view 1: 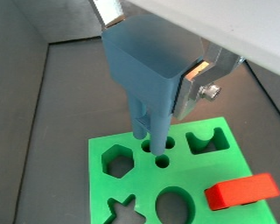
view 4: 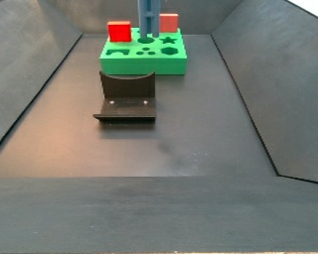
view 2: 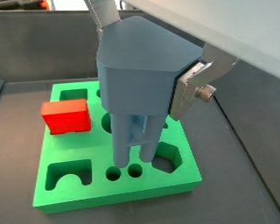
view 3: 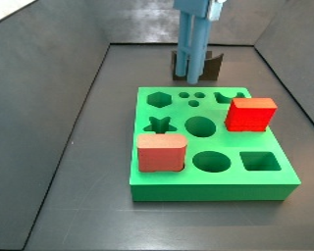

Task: Pick up the 3 prong object. Move up. Rotate the 3 prong object. Place the 3 prong object on the fixture. Regrasp the 3 prong object. Move to above the board. Insert the 3 prong object.
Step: Insert the 3 prong object.

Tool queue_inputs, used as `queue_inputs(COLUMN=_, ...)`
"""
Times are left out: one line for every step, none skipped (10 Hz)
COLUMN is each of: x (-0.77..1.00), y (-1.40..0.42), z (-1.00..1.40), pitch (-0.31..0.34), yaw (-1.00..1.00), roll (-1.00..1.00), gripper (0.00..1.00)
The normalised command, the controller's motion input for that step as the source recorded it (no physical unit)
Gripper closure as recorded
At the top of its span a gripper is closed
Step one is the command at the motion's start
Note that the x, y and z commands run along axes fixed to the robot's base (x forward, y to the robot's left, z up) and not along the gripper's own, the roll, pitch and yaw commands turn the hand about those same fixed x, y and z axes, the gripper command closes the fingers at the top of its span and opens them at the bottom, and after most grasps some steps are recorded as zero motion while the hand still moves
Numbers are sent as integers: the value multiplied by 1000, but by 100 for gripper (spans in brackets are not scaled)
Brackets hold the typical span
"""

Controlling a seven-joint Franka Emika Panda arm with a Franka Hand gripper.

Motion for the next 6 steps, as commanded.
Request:
queue_inputs(x=0, y=0, z=-471, pitch=-89, yaw=-260, roll=74, gripper=100)
queue_inputs(x=100, y=0, z=-134, pitch=-27, yaw=-191, roll=0, gripper=100)
queue_inputs(x=0, y=0, z=-34, pitch=0, yaw=0, roll=0, gripper=100)
queue_inputs(x=74, y=0, z=-366, pitch=-19, yaw=-46, roll=53, gripper=100)
queue_inputs(x=114, y=0, z=-397, pitch=-64, yaw=-43, roll=26, gripper=100)
queue_inputs(x=54, y=0, z=-194, pitch=-50, yaw=-26, roll=0, gripper=100)
